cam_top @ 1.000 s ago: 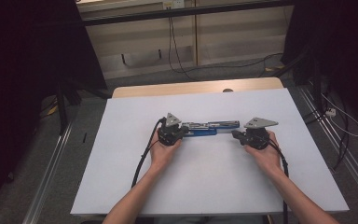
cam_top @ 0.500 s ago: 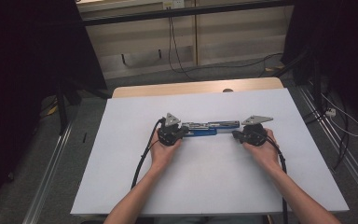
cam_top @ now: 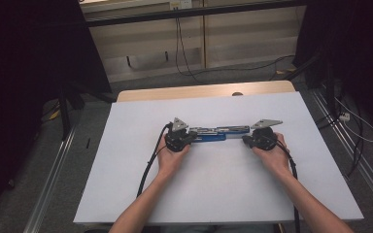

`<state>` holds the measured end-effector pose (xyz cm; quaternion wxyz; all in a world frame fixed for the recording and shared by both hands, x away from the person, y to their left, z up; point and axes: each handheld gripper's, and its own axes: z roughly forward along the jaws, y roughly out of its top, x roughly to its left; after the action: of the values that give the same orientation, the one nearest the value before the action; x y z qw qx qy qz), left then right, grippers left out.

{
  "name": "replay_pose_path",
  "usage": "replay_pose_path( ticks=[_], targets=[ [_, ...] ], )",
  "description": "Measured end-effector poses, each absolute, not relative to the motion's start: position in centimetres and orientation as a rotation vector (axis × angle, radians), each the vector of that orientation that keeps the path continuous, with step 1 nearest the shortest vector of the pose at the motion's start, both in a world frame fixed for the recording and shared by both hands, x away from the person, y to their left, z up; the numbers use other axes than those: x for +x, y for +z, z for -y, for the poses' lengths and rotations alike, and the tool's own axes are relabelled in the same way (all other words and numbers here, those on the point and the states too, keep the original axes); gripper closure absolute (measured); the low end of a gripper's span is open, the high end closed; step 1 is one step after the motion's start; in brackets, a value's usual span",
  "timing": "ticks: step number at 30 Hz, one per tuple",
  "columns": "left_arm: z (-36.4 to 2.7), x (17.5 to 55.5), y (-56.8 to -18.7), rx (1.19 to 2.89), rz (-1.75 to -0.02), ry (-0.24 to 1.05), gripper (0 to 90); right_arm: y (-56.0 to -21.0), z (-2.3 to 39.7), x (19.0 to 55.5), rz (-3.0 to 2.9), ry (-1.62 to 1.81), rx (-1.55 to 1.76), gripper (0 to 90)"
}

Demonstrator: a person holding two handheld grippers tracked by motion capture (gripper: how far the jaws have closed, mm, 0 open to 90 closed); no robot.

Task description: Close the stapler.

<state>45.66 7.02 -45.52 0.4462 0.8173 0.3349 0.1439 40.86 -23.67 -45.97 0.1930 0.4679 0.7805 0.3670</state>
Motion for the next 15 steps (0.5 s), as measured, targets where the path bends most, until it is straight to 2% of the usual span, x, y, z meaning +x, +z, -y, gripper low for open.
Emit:
replay_pose_path(
  ticks=[15],
  targets=[
    [-6.97, 45.61, -45.51, 2.029, -0.821, 0.362, 90.0, -45.97, 23.77, 41.86, -2.173, 1.01, 1.356, 90.0]
  ],
)
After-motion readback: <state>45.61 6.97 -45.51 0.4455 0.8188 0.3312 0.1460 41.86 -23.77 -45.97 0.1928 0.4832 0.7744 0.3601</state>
